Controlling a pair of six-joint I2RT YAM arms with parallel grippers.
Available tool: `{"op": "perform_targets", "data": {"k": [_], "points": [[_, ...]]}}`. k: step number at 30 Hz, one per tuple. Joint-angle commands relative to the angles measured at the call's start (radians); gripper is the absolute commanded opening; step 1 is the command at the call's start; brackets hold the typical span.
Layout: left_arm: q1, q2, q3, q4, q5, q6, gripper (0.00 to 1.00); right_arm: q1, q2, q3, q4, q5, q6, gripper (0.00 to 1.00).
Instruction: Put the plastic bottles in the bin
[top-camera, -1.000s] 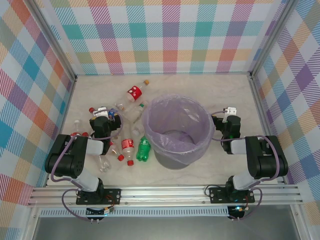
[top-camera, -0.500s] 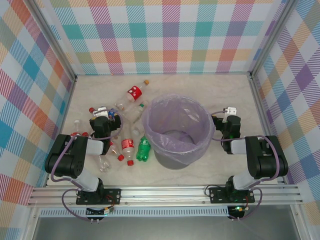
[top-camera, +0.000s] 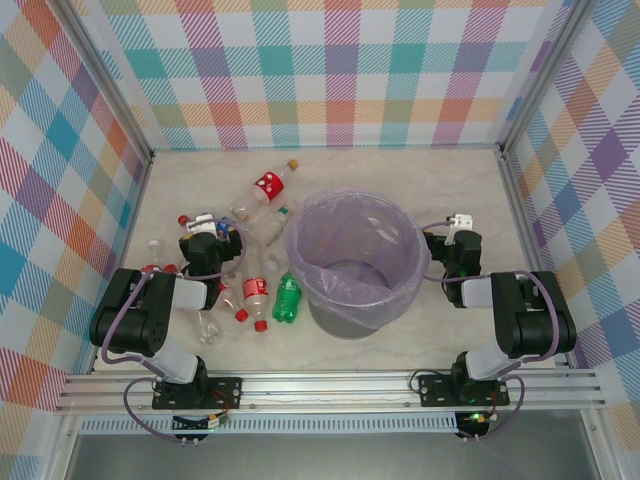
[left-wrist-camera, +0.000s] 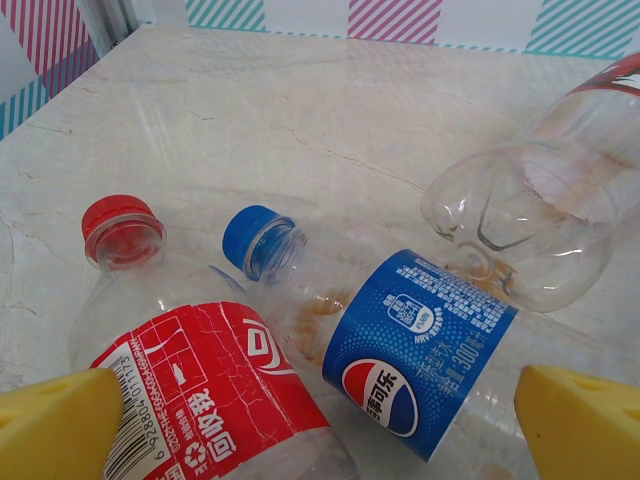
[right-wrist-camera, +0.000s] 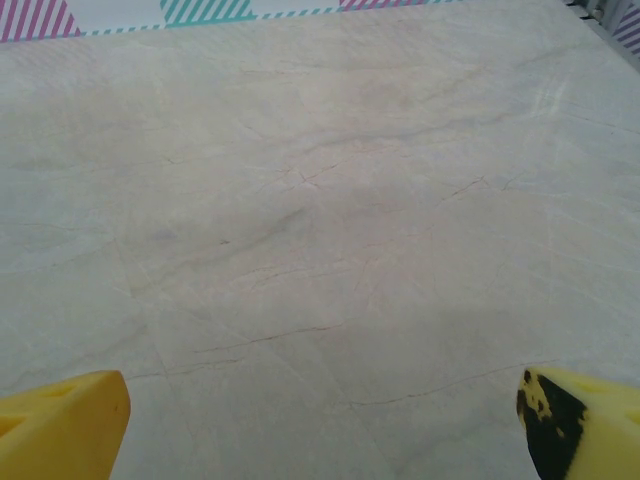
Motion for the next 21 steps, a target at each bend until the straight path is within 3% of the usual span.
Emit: {"op": "perform_targets", "data": {"k": [1, 3, 6, 9, 11, 16, 18, 21], "points": [[0.01, -0.028, -0.003, -0.014, 0.01, -0.008, 1.0, -0.011, -0.086, 0.099, -0.204, -0.021, 0.016, 0.99], [0.006, -0.074, 0.017, -0.079, 0.0, 0.0, 1.0, -0.012, -0.15, 0.188, -0.406, 0.012, 0.032, 0.99], [0.001, -0.241, 0.097, -0.333, -0.056, -0.015, 1.0, -0.012, -0.243, 0.322, -0.674, 0.031, 0.078, 0.99], [0.003, -0.427, 0.218, -0.648, -0.157, -0.13, 1.0, -0.012, -0.297, 0.494, -1.003, 0.052, 0.156, 0.99], [0.005, -0.512, 0.32, -0.849, -0.153, -0.206, 1.0, -0.012, -0.304, 0.612, -1.209, 0.045, 0.191, 0.99], [0.003, -0.534, 0.593, -1.277, 0.015, -0.322, 1.0, -0.011, -0.331, 0.798, -1.553, -0.03, 0.262, 0.99], [0.003, -0.548, 0.666, -1.356, 0.129, -0.359, 0.99, -0.011, -0.362, 0.851, -1.636, -0.076, 0.276, 0.99], [-0.014, -0.57, 0.76, -1.441, 0.328, -0.434, 0.91, 0.009, -0.394, 0.961, -1.743, -0.238, 0.285, 0.99]]}}
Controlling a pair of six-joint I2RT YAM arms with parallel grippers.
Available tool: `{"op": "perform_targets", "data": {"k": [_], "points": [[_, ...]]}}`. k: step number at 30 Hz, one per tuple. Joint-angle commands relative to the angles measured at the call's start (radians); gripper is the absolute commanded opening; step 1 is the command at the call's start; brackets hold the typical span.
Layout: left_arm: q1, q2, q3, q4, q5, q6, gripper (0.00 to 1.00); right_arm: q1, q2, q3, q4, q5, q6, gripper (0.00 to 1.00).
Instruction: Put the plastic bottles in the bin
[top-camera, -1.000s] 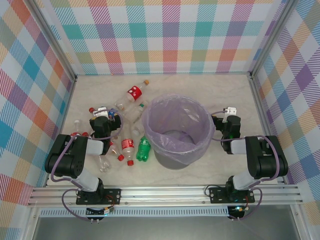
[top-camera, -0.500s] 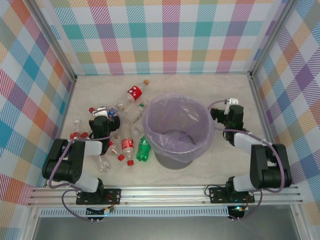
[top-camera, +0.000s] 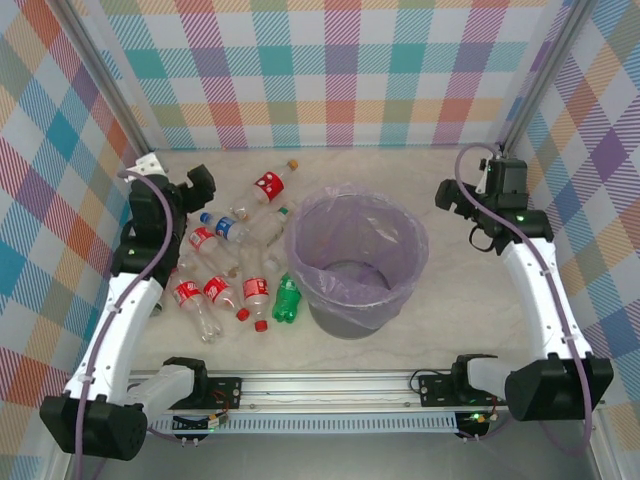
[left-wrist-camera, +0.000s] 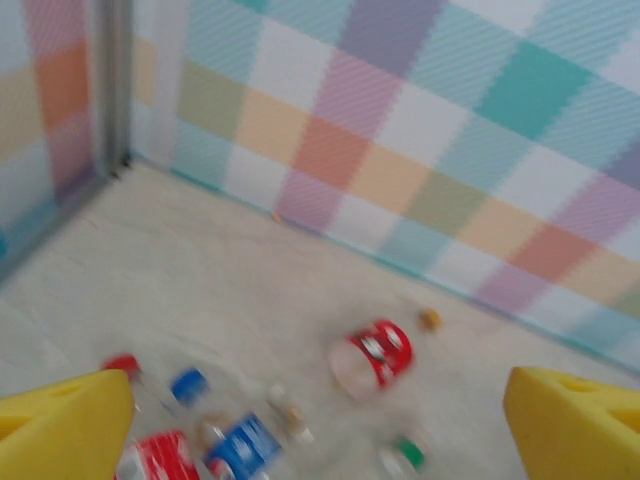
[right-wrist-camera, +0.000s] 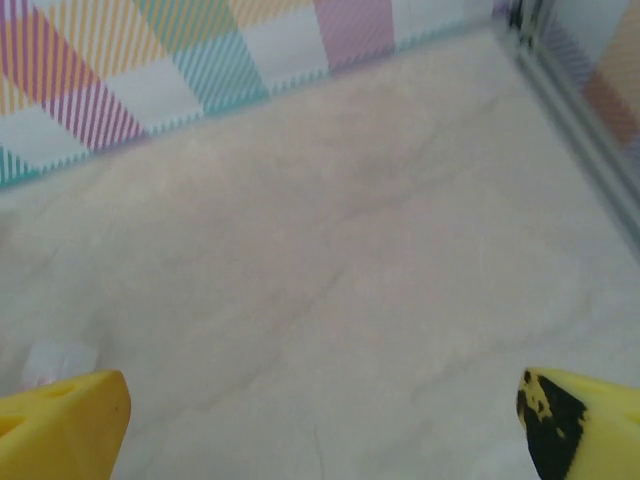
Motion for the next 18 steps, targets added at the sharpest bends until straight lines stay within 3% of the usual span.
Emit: {"op": "perform_targets", "data": {"k": [1, 3, 5, 9, 14, 18], "points": [[-0.032, -0.022, 0.107, -0.288, 0.251, -0.115, 0.88, 0.041, -0.05, 0.13, -0.26, -0.191, 0.044, 0.99], [-0.085, -0.017, 0.214, -0.376, 0.321, -0.116, 0.85, 0.107, -0.055, 0.203, -0.33, -0.214, 0.049, 0.99], [-0.121, -0.01, 0.318, -0.446, 0.446, -0.123, 0.84, 0.163, -0.058, 0.249, -0.388, -0.226, 0.05, 0.93], [-0.223, -0.026, 0.37, -0.447, 0.592, -0.188, 0.79, 0.219, -0.058, 0.256, -0.427, -0.294, 0.049, 0.82], [-0.439, -0.046, 0.26, -0.414, 0.483, -0.218, 0.76, 0.291, -0.049, 0.227, -0.42, -0.289, 0.058, 0.68], [-0.526, -0.042, 0.14, -0.298, 0.446, -0.287, 0.75, 0.322, -0.035, 0.208, -0.412, -0.285, 0.072, 0.62]]}}
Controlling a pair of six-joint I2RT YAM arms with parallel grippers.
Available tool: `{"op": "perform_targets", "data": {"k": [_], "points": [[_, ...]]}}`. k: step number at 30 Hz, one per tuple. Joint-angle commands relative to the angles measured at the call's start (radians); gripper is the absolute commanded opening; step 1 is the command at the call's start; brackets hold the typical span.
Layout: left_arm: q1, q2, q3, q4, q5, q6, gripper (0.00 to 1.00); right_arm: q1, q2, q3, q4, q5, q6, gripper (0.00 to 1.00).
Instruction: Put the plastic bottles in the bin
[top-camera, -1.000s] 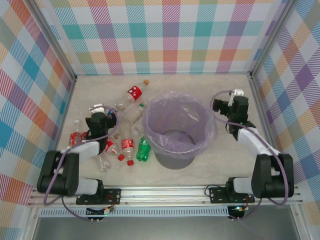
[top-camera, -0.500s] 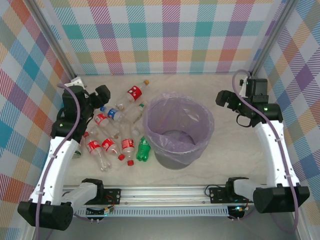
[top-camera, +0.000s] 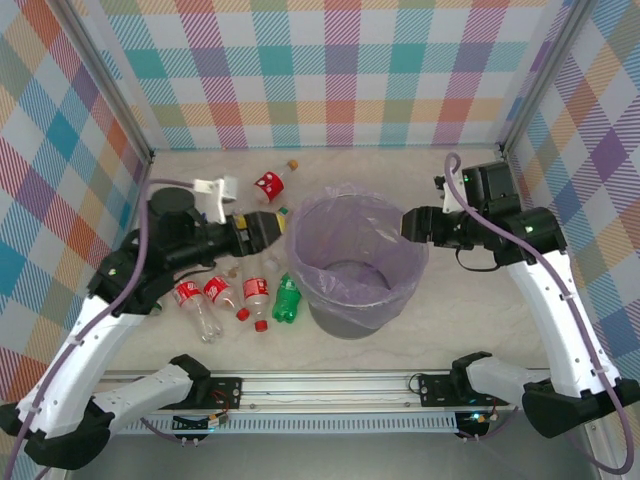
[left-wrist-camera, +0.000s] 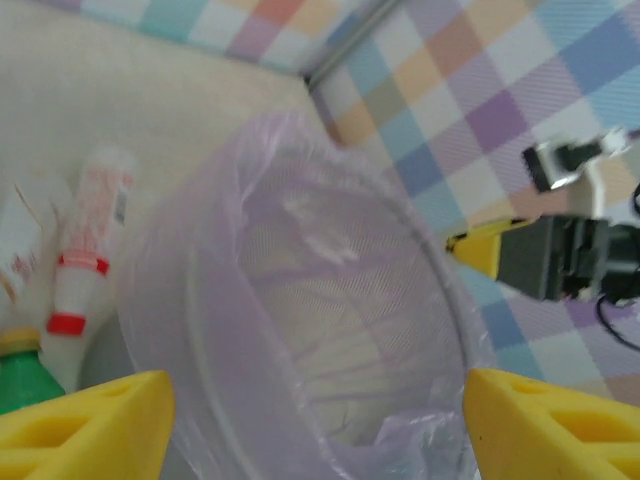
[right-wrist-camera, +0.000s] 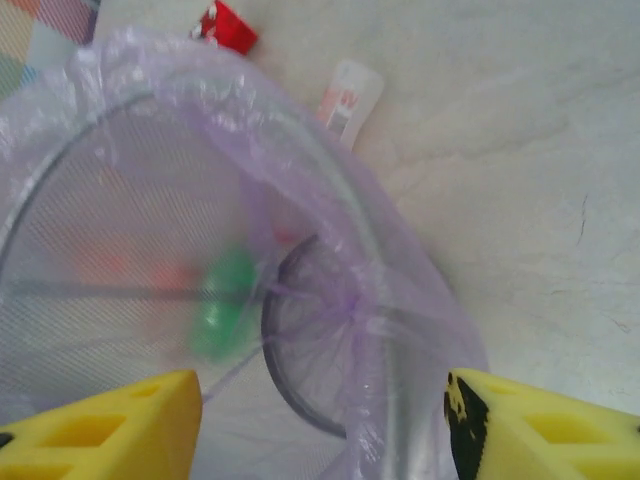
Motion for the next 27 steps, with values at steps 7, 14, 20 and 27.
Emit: {"op": "perform_targets", "data": {"k": [7, 14, 20, 27], "points": [[-0.121, 0.035, -0.131, 0.094, -0.087, -0.095, 0.66, 0.038, 0.02, -0.039, -0.036, 0.095, 0.019, 0.52], [-0.132, 0.025, -0.22, 0.104, -0.102, -0.126, 0.55, 0.042, 0.037, -0.057, -0.031, 0.122, 0.021, 0.45], [-0.132, 0.042, -0.258, 0.13, -0.098, -0.137, 0.47, 0.042, 0.039, -0.087, -0.014, 0.143, 0.014, 0.42], [-0.132, 0.084, -0.28, 0.23, -0.078, -0.151, 0.36, 0.041, 0.058, -0.098, 0.018, 0.166, -0.008, 0.29]]}}
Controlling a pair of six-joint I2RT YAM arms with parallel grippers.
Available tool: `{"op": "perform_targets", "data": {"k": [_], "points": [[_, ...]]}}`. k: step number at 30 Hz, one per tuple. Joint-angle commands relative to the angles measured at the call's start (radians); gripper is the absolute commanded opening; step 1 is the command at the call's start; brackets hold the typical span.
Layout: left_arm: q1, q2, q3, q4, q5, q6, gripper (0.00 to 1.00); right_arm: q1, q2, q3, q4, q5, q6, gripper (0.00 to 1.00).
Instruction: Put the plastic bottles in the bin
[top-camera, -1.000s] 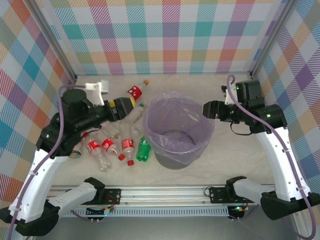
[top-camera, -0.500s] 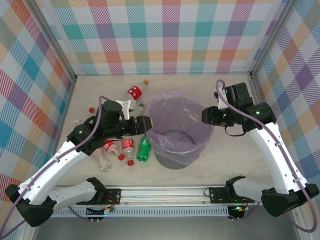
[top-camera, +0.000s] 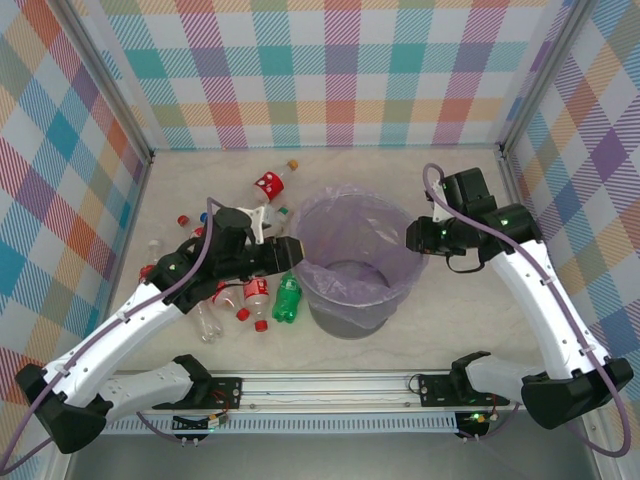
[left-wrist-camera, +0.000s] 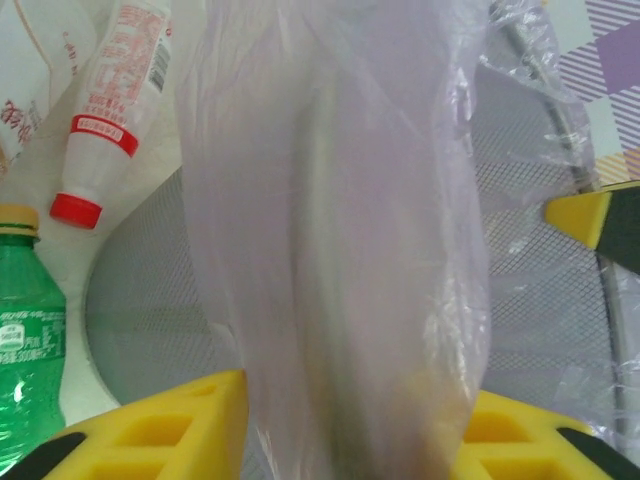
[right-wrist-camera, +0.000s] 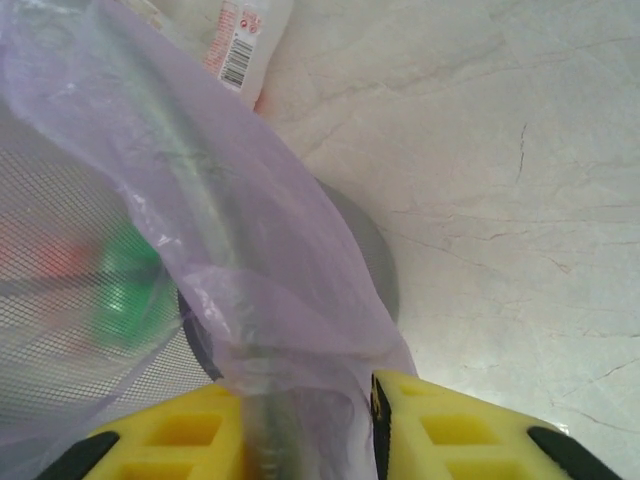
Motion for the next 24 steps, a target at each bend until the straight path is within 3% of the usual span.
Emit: {"op": "perform_targets", "data": {"k": [1, 6, 13, 24], "points": [[-0.01, 0.036, -0.026, 0.074, 0.015, -0.012, 0.34, 0.004, 0.019, 0.005, 0.017, 0.024, -0.024, 0.27], [-0.013, 0.128, 0.018, 0.159, 0.008, -0.008, 0.31, -0.013, 0.038, 0.032, 0.05, 0.078, -0.061, 0.16], [-0.014, 0.37, 0.23, 0.213, 0.004, 0.069, 0.3, -0.164, 0.115, 0.127, 0.13, 0.02, -0.132, 0.02], [-0.013, 0.781, 0.654, 0.145, 0.006, 0.218, 0.34, -0.381, 0.285, 0.277, 0.165, -0.138, -0.209, 0.0]]}}
